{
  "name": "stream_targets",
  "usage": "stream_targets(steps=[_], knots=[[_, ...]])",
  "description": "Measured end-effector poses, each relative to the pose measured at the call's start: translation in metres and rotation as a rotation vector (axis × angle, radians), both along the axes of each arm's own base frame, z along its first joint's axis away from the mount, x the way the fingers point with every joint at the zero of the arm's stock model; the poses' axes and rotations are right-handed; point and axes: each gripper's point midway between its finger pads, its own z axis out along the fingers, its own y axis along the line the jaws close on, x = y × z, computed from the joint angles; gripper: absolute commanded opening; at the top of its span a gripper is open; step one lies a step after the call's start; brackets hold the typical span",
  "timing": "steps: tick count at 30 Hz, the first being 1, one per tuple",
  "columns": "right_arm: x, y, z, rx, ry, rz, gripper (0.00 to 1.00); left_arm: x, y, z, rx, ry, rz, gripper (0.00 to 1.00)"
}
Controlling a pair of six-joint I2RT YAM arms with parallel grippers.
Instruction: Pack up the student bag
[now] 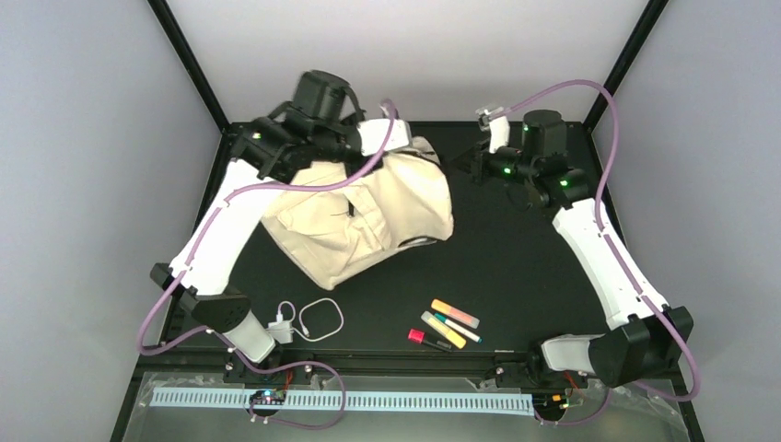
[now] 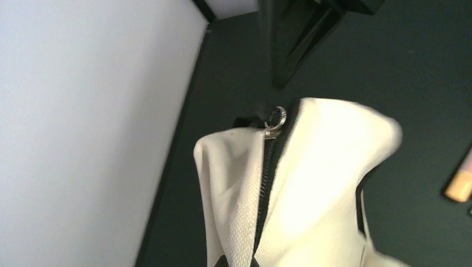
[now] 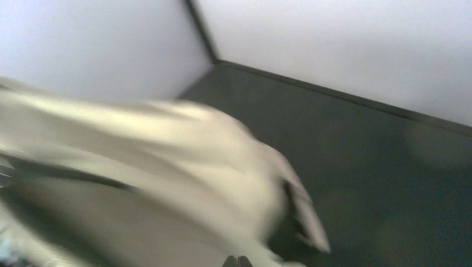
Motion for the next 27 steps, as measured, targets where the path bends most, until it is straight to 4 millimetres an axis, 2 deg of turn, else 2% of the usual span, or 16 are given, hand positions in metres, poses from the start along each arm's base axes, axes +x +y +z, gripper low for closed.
stream_targets(steps=[1, 4, 7, 10, 13, 16, 19, 21, 23, 24, 25, 26, 27], knots=[[0.005, -0.007, -0.001, -0.020, -0.010, -0.043, 0.01, 0.000, 0.005, 0.010, 0.000, -0.019, 0.018, 0.02], [0.029, -0.047, -0.028, -0.099, 0.035, -0.212, 0.01, 0.001, 0.031, 0.052, -0.029, -0.111, 0.094, 0.02], [0.031, -0.058, -0.048, -0.129, 0.080, -0.242, 0.01, -0.009, 0.045, 0.073, -0.054, -0.160, 0.113, 0.02], [0.021, -0.045, -0.038, -0.118, 0.043, -0.182, 0.01, -0.022, 0.047, 0.066, -0.051, -0.127, 0.087, 0.02], [0.001, -0.028, -0.010, -0.067, -0.041, -0.085, 0.04, -0.023, 0.043, 0.032, -0.013, -0.037, 0.073, 0.02], [-0.020, -0.016, 0.020, 0.000, -0.128, 0.015, 0.12, -0.013, 0.036, -0.003, 0.047, 0.036, 0.072, 0.02], [-0.030, -0.011, 0.035, 0.034, -0.175, 0.066, 0.14, 0.011, 0.029, -0.010, 0.069, 0.034, 0.089, 0.02], [-0.029, -0.011, 0.035, 0.032, -0.177, 0.068, 0.25, 0.027, 0.024, -0.001, 0.054, 0.012, 0.098, 0.01], [-0.026, -0.013, 0.029, 0.020, -0.173, 0.058, 0.48, 0.036, 0.019, 0.015, 0.017, -0.025, 0.092, 0.01], [-0.023, -0.014, 0.024, 0.010, -0.170, 0.048, 0.68, 0.035, 0.018, 0.023, -0.006, -0.043, 0.078, 0.02], [-0.020, -0.016, 0.019, -0.003, -0.164, 0.037, 0.92, 0.032, 0.018, 0.031, -0.024, -0.052, 0.062, 0.02], [-0.017, -0.017, 0.012, -0.019, -0.156, 0.024, 0.99, 0.028, 0.017, 0.038, -0.041, -0.060, 0.045, 0.01], [-0.012, -0.018, 0.005, -0.033, -0.148, 0.011, 1.00, 0.022, 0.016, 0.046, -0.061, -0.071, 0.021, 0.02]])
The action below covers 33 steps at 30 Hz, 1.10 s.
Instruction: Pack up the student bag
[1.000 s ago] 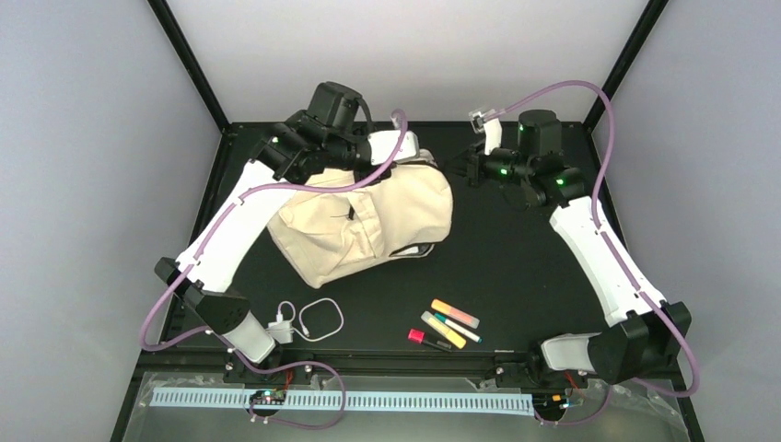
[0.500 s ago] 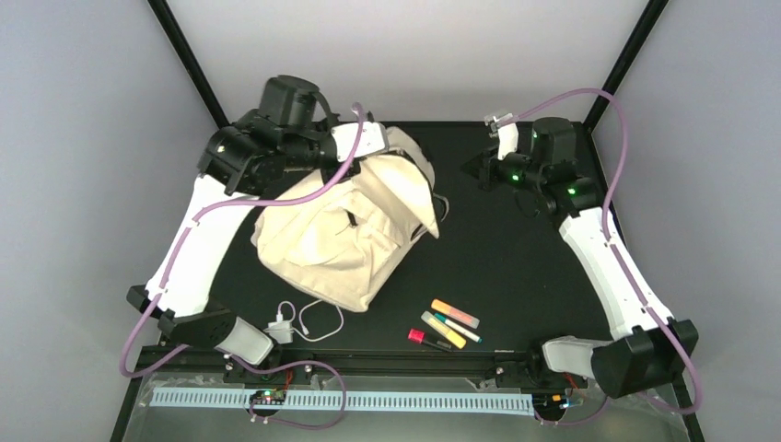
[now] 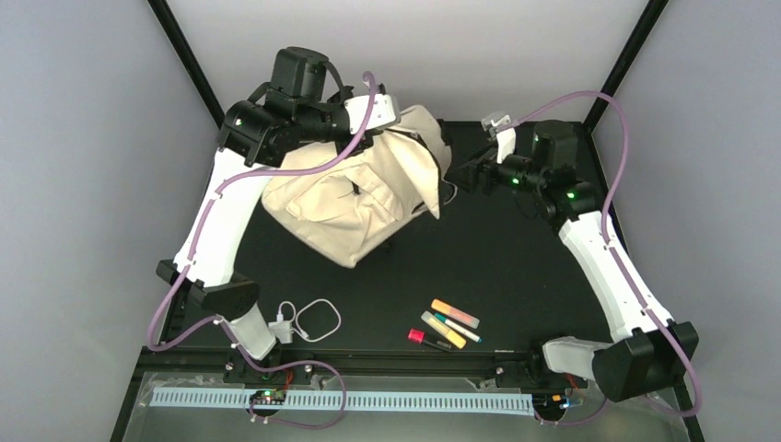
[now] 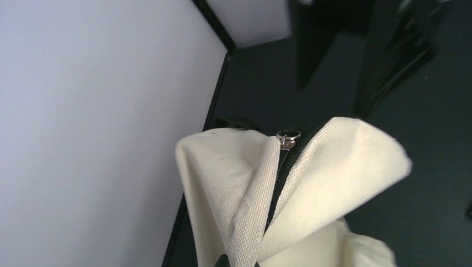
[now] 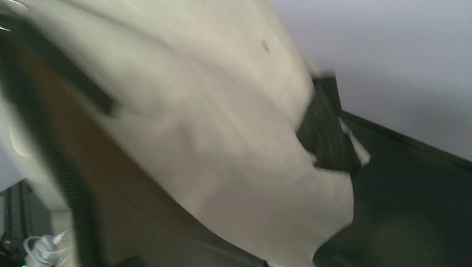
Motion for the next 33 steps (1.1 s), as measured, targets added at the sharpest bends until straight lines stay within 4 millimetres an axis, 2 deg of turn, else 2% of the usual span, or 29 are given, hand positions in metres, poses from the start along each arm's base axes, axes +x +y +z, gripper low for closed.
stream_targets(steps=[5, 9, 14, 15, 16, 19, 20, 23, 25, 27, 30, 33], knots=[[0.013, 0.001, -0.035, -0.066, 0.031, -0.013, 1.00, -0.028, 0.002, 0.020, -0.044, -0.021, -0.081, 0.02], [0.003, 0.015, -0.060, -0.109, 0.022, 0.044, 1.00, -0.036, 0.002, 0.026, -0.061, -0.025, -0.101, 0.02], [-0.008, 0.037, -0.099, -0.214, -0.022, 0.073, 0.98, -0.040, 0.001, 0.021, -0.061, 0.012, -0.112, 0.02], [-0.007, 0.038, -0.106, -0.232, -0.031, 0.061, 0.92, -0.042, 0.001, 0.019, -0.060, 0.024, -0.115, 0.02], [-0.003, 0.037, -0.111, -0.247, -0.041, 0.039, 0.79, -0.043, 0.002, 0.018, -0.060, 0.033, -0.117, 0.02], [0.011, 0.031, -0.114, -0.264, -0.072, -0.029, 0.19, -0.048, 0.001, 0.015, -0.060, 0.061, -0.126, 0.02], [0.016, 0.029, -0.110, -0.258, -0.086, -0.050, 0.03, -0.049, 0.001, 0.014, -0.060, 0.067, -0.129, 0.01], [0.021, 0.024, -0.095, -0.237, -0.125, -0.100, 0.01, -0.053, 0.003, 0.013, -0.059, 0.079, -0.138, 0.02], [0.022, 0.020, -0.078, -0.216, -0.151, -0.135, 0.01, -0.059, 0.005, 0.013, -0.057, 0.084, -0.139, 0.02], [0.024, 0.017, -0.052, -0.188, -0.188, -0.162, 0.01, -0.065, 0.010, 0.013, -0.056, 0.079, -0.137, 0.02], [0.028, 0.018, 0.001, -0.114, -0.254, -0.185, 0.01, -0.072, 0.019, 0.004, -0.031, 0.083, -0.114, 0.03], [0.026, 0.021, 0.047, -0.032, -0.314, -0.181, 0.01, -0.073, 0.028, -0.021, 0.021, 0.111, -0.081, 0.15]])
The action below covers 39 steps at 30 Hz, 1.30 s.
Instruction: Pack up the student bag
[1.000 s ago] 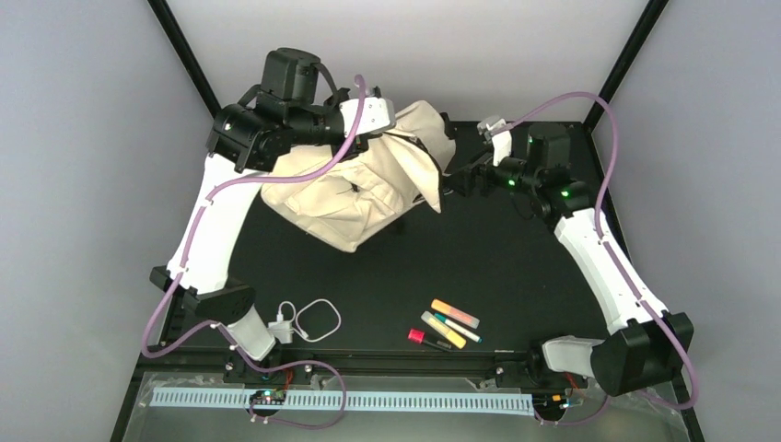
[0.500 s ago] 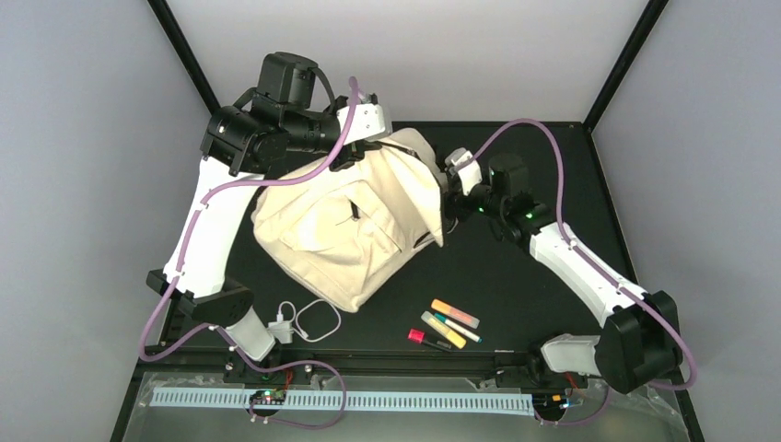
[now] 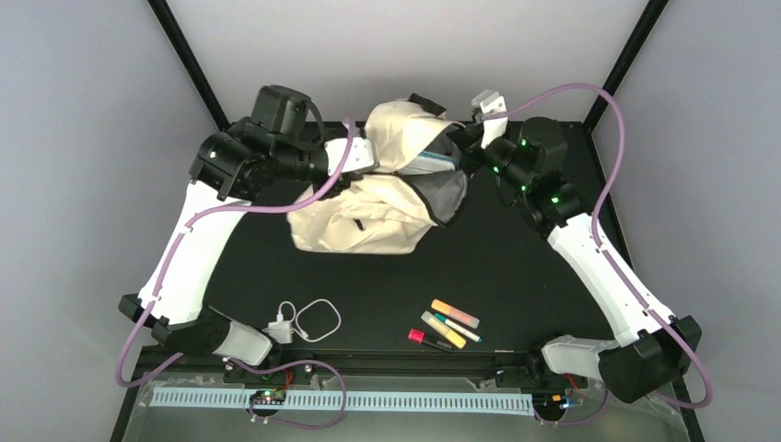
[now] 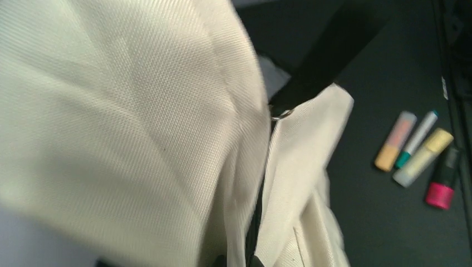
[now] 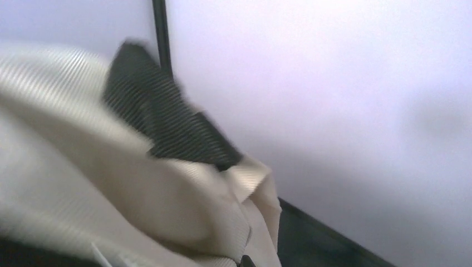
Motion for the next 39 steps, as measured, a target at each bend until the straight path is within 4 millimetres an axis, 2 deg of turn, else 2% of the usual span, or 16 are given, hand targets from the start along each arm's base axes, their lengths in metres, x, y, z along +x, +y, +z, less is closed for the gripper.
stream_targets(steps=[2, 4, 5, 7, 10, 11, 13, 20, 25, 29, 33, 35, 39], knots=[[-0.002, 0.003, 0.018, 0.038, -0.026, 0.024, 0.01, -0.001, 0.004, -0.026, 0.049, 0.046, 0.012, 0.19], [-0.003, 0.008, 0.024, 0.061, -0.032, 0.053, 0.01, 0.000, 0.005, -0.048, 0.086, 0.091, 0.017, 0.23], [-0.004, 0.010, 0.023, 0.065, -0.024, 0.066, 0.01, 0.001, 0.005, -0.054, 0.095, 0.104, 0.017, 0.29], [-0.001, 0.015, 0.014, 0.064, 0.008, 0.086, 0.01, 0.002, 0.005, -0.060, 0.102, 0.119, 0.022, 0.46], [0.003, 0.020, 0.008, 0.087, 0.043, 0.098, 0.01, 0.006, 0.004, -0.057, 0.088, 0.103, 0.037, 0.66], [0.004, 0.020, 0.008, 0.098, 0.050, 0.097, 0.01, 0.007, 0.004, -0.057, 0.086, 0.100, 0.041, 0.80], [0.003, 0.021, 0.010, 0.118, 0.059, 0.104, 0.01, 0.009, 0.003, -0.060, 0.083, 0.102, 0.048, 0.97], [0.008, 0.025, 0.006, 0.149, 0.093, 0.109, 0.01, 0.030, -0.005, -0.058, 0.017, 0.115, 0.133, 0.99], [0.006, 0.026, 0.006, 0.140, 0.102, 0.121, 0.01, 0.048, -0.006, -0.071, 0.021, 0.091, 0.183, 0.99], [0.005, 0.030, 0.007, 0.117, 0.105, 0.142, 0.01, 0.063, 0.004, -0.072, 0.001, 0.091, 0.226, 0.99], [0.003, 0.032, 0.006, 0.101, 0.112, 0.161, 0.01, 0.081, 0.036, -0.068, -0.103, 0.127, 0.279, 0.99], [0.004, 0.034, 0.006, 0.097, 0.115, 0.171, 0.01, 0.080, 0.048, -0.082, -0.132, 0.171, 0.276, 0.99], [0.009, 0.038, 0.006, 0.095, 0.120, 0.179, 0.01, 0.068, 0.038, -0.120, -0.144, 0.285, 0.212, 0.99]])
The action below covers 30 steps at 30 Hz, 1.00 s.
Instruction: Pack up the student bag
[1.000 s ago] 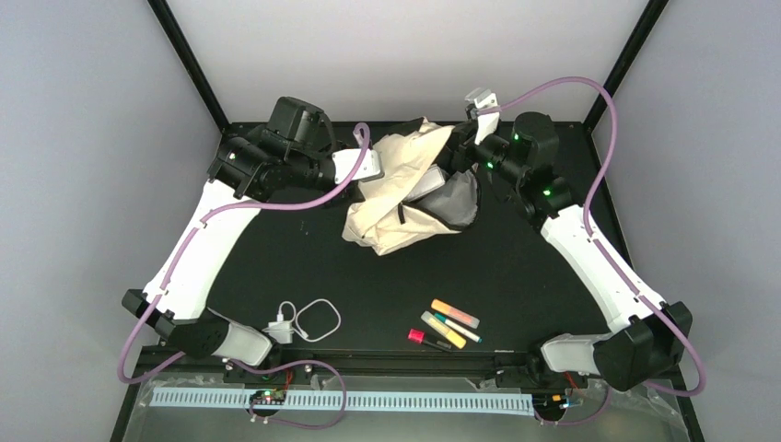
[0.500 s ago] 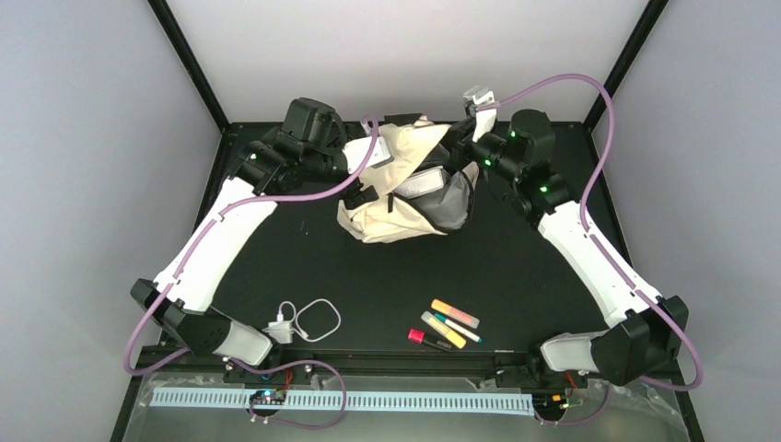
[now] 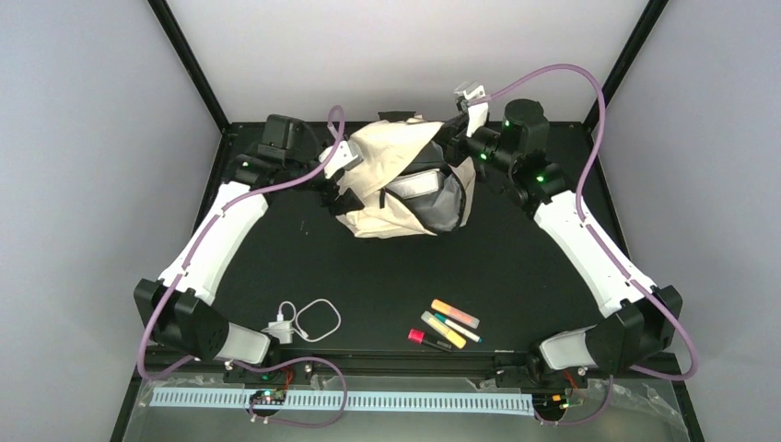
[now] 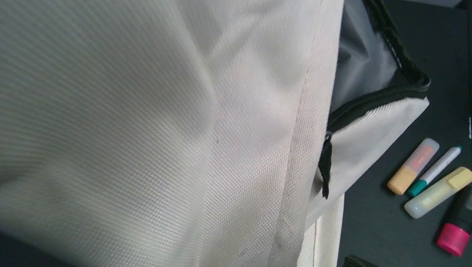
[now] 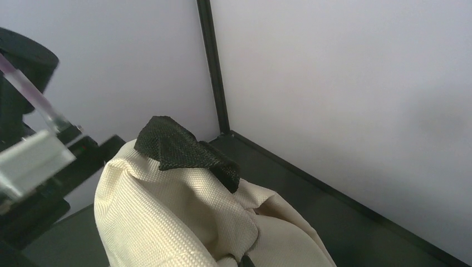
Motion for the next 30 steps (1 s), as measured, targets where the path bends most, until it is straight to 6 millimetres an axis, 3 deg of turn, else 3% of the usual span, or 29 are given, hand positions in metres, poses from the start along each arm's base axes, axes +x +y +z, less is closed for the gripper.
stream_targets(steps=[3, 4, 6, 8, 9, 11, 15, 17, 19, 24, 25, 28, 30], knots=[[0.002, 0.001, -0.002, -0.002, 0.006, 0.001, 0.01, 0.003, -0.004, -0.018, -0.005, 0.020, -0.014, 0.98], [0.003, 0.001, -0.001, -0.001, 0.006, 0.001, 0.01, 0.005, -0.006, -0.022, -0.012, 0.018, -0.019, 0.94], [0.004, 0.002, -0.001, 0.000, 0.010, 0.000, 0.01, 0.007, -0.008, -0.027, -0.030, 0.021, -0.023, 0.59], [0.006, 0.002, -0.001, 0.000, 0.015, -0.003, 0.01, 0.006, -0.012, -0.031, -0.053, 0.037, -0.033, 0.14], [0.007, 0.002, -0.001, -0.002, 0.019, -0.008, 0.01, 0.005, -0.013, -0.031, -0.063, 0.045, -0.041, 0.03], [0.011, 0.001, -0.001, -0.011, 0.034, -0.028, 0.08, 0.000, -0.016, -0.029, -0.085, 0.060, -0.057, 0.02], [0.025, -0.003, 0.007, -0.027, 0.074, -0.090, 0.57, -0.014, -0.016, -0.021, -0.113, 0.099, -0.064, 0.02], [0.029, -0.007, 0.011, -0.038, 0.094, -0.126, 0.74, -0.021, -0.015, -0.017, -0.124, 0.125, -0.051, 0.02], [0.031, -0.015, 0.013, -0.063, 0.118, -0.173, 0.82, -0.027, -0.015, -0.011, -0.141, 0.159, -0.027, 0.02], [0.023, -0.045, 0.004, -0.190, 0.193, -0.353, 0.82, -0.028, -0.014, -0.004, -0.168, 0.234, 0.053, 0.01], [0.017, -0.052, -0.002, -0.222, 0.213, -0.386, 0.78, -0.026, -0.014, -0.003, -0.170, 0.240, 0.070, 0.02], [-0.007, -0.071, -0.010, -0.291, 0.258, -0.452, 0.54, -0.023, -0.014, 0.004, -0.178, 0.254, 0.114, 0.02], [-0.030, -0.070, -0.006, -0.311, 0.247, -0.436, 0.49, -0.022, -0.014, 0.010, -0.186, 0.262, 0.135, 0.02]])
